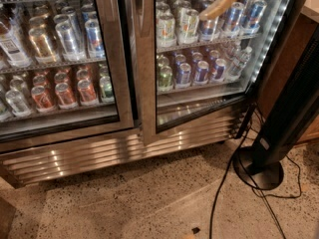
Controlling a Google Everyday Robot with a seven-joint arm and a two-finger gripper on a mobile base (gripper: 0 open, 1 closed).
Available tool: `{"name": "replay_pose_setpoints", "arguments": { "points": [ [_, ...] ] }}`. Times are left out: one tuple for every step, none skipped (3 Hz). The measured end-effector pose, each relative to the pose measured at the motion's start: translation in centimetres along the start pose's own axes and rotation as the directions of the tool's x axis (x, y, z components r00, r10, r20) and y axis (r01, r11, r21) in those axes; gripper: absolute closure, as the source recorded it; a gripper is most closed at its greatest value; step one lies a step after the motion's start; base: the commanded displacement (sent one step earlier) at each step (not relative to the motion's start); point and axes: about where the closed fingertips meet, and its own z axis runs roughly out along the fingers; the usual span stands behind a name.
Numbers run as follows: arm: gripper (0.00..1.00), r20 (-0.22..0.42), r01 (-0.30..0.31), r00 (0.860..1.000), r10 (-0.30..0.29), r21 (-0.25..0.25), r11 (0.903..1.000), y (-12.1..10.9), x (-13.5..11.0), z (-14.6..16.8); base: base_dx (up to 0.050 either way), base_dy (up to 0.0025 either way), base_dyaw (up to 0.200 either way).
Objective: Open right fridge door
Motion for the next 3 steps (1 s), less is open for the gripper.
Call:
{"name": "replay_pose_setpoints", "arguments": {
  "points": [
    [0.00,-0.358,-0.056,0.925,0.125,0.196,0.9789,-1.0,0.8,-12.4,0.000,0.00000,0.000],
    [0.00,-0.467,-0.042,0.865,0.180,0.291,0.9559,-1.0,-0.4,-17.4,0.000,0.00000,0.000],
    [0.00,-0.468,-0.042,0.865,0.180,0.291,0.9559,-1.0,-0.4,-17.4,0.000,0.00000,0.000]
  ]
}}
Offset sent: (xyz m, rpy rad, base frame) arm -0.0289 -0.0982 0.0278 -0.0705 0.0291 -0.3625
